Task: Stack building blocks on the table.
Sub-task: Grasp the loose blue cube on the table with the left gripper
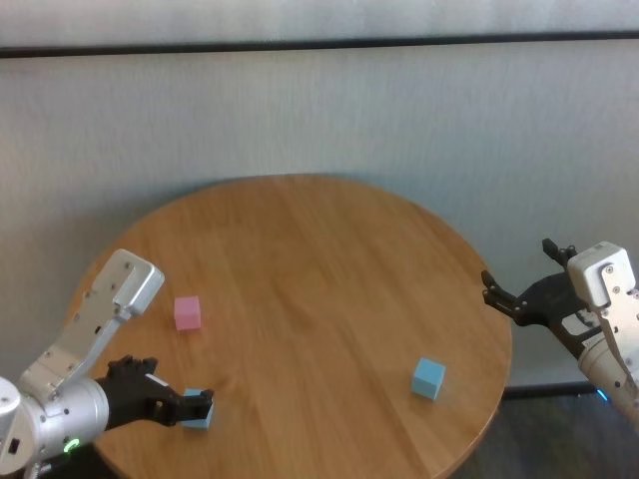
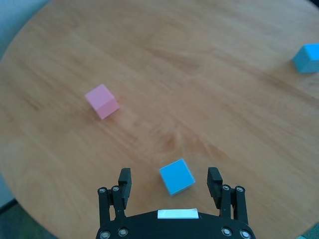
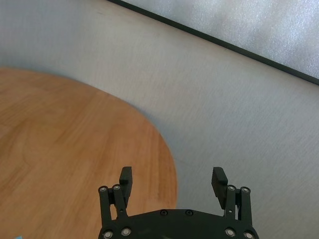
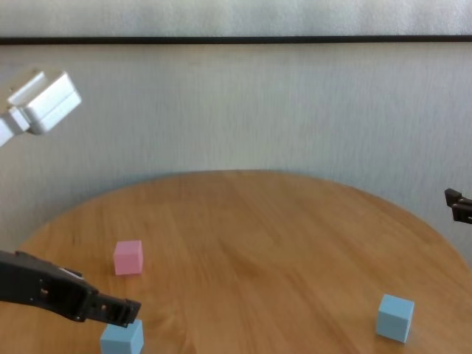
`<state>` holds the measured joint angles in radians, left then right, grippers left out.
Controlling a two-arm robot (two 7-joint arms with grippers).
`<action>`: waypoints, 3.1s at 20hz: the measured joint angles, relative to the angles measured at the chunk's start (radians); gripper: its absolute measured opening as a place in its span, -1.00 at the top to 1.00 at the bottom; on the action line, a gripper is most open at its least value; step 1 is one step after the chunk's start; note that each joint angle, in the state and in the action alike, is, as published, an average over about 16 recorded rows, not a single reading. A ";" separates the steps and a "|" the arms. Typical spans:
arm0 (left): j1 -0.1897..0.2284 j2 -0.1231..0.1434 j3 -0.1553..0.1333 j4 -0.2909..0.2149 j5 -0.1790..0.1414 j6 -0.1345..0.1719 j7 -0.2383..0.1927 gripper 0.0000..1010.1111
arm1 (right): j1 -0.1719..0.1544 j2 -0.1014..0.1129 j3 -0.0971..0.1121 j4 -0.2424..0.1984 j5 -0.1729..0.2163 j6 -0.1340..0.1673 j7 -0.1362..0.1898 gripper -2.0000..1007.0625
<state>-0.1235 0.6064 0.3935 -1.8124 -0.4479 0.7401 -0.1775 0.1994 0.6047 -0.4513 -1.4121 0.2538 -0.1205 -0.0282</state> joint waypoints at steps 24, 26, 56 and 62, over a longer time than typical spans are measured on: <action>-0.055 -0.121 0.017 0.060 0.066 0.133 0.055 -0.98 | 0.000 0.000 0.000 0.000 0.000 0.000 0.000 -1.00; -0.058 -0.125 0.019 0.066 0.071 0.134 0.052 -0.98 | 0.000 0.000 0.000 0.000 0.000 0.000 0.000 -1.00; -0.077 -0.188 0.008 0.125 0.138 0.172 0.037 -0.98 | 0.000 0.000 0.000 0.000 0.000 0.000 0.000 -1.00; -0.085 -0.201 0.007 0.143 0.159 0.177 0.040 -0.98 | 0.000 0.000 0.000 0.000 0.000 0.000 0.000 -1.00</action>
<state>-0.2086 0.4050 0.4002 -1.6694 -0.2887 0.9174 -0.1372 0.1994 0.6047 -0.4514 -1.4121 0.2538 -0.1205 -0.0282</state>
